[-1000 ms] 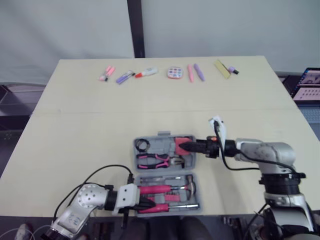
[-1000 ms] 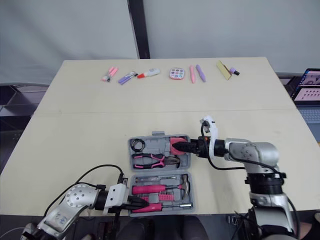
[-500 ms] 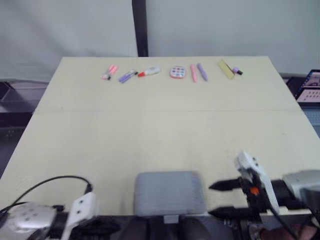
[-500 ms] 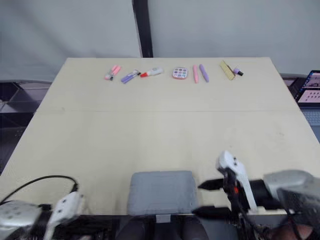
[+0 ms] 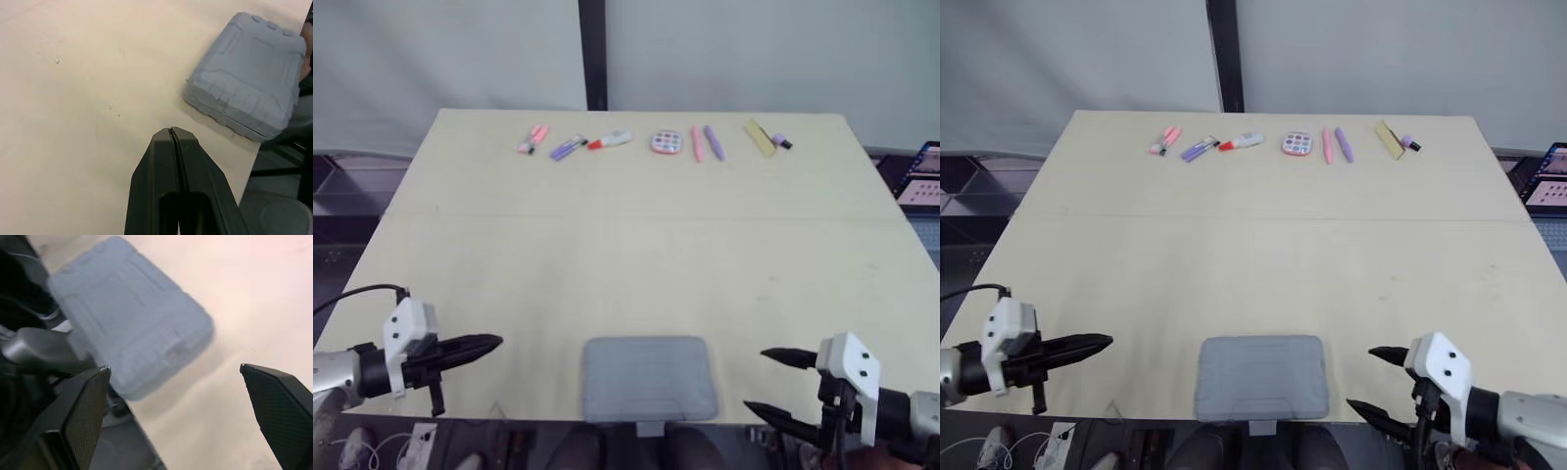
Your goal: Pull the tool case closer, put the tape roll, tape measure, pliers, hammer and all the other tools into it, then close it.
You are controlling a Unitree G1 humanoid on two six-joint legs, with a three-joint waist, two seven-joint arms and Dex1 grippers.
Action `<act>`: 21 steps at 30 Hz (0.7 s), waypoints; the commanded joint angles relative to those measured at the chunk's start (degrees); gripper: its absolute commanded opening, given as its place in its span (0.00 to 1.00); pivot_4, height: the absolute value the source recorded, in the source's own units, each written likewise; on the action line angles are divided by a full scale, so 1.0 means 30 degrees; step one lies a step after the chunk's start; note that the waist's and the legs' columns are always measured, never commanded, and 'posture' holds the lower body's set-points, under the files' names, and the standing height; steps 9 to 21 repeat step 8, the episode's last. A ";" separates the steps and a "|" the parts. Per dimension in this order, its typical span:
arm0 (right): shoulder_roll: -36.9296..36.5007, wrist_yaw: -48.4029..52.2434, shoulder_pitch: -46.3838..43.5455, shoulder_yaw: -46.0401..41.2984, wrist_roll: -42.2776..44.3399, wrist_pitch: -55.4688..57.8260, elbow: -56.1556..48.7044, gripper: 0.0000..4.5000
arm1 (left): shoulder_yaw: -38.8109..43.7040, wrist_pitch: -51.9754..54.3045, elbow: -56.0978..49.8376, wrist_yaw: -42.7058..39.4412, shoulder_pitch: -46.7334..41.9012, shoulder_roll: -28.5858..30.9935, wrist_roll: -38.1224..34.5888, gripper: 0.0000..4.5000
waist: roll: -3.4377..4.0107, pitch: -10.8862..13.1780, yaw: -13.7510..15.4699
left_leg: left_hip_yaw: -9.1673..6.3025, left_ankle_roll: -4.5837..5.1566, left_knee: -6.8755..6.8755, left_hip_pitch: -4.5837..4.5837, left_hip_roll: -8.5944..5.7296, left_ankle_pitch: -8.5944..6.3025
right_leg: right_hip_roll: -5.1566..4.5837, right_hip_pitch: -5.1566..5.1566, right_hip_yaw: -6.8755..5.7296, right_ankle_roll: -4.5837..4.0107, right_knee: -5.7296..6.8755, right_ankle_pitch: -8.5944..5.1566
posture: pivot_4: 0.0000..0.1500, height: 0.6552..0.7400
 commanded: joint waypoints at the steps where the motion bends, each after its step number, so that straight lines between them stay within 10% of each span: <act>1: 0.0342 0.0115 -0.0059 0.0382 -0.1085 -0.2192 0.1036 1.00 | -0.0756 -0.0781 0.0218 0.1042 -0.0368 -0.0842 0.0780 0.00 | 0.0001 -0.0001 -0.0024 | -0.0001 -0.0010 -0.0003 0.0003 0.0006 0.0006 | 0.0004 0.0002 -0.0002 0.0000 -0.0002 0.0000 | 1.00 0.92; 21: 0.0297 0.0282 -0.0188 0.0886 -0.1634 -0.3610 0.2568 1.00 | -0.2170 -0.1133 -0.0246 0.2109 -0.0285 -0.2255 0.1291 0.00 | 0.0001 -0.0004 0.0028 | -0.0015 -0.0011 0.0010 0.0016 0.0004 0.0006 | -0.0002 -0.0033 0.0013 0.0000 0.0120 0.0000 | 1.00 0.92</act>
